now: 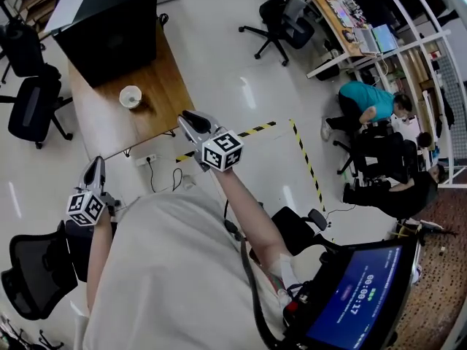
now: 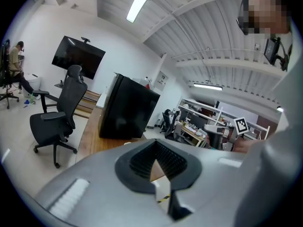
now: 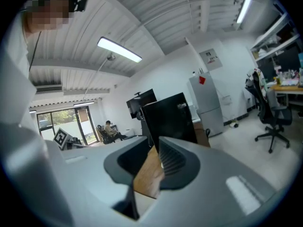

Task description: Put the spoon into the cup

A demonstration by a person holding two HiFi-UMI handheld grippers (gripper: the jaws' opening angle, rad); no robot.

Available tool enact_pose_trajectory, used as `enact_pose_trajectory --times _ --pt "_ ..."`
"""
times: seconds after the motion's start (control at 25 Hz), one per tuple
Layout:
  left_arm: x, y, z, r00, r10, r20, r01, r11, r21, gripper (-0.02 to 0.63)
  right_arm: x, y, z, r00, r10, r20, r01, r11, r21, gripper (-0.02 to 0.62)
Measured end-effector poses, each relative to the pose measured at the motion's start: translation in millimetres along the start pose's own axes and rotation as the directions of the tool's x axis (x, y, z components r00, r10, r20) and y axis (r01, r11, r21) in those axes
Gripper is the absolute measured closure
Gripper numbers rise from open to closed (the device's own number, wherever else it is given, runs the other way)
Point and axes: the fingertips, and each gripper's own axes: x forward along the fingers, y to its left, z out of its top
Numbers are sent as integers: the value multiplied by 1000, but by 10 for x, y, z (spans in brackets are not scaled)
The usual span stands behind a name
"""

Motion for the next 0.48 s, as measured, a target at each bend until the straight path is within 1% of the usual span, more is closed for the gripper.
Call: enact_pose_trajectory --times 0.24,0.48 --pt "43 9 8 1000 26 -1 -26 1000 -6 601 101 -58 -97 1000 15 -24 -14 1000 15 529" --pt "83 -1 -22 999 41 -2 -41 999 1 601 219 -14 -157 997 59 -41 -58 998 9 529"
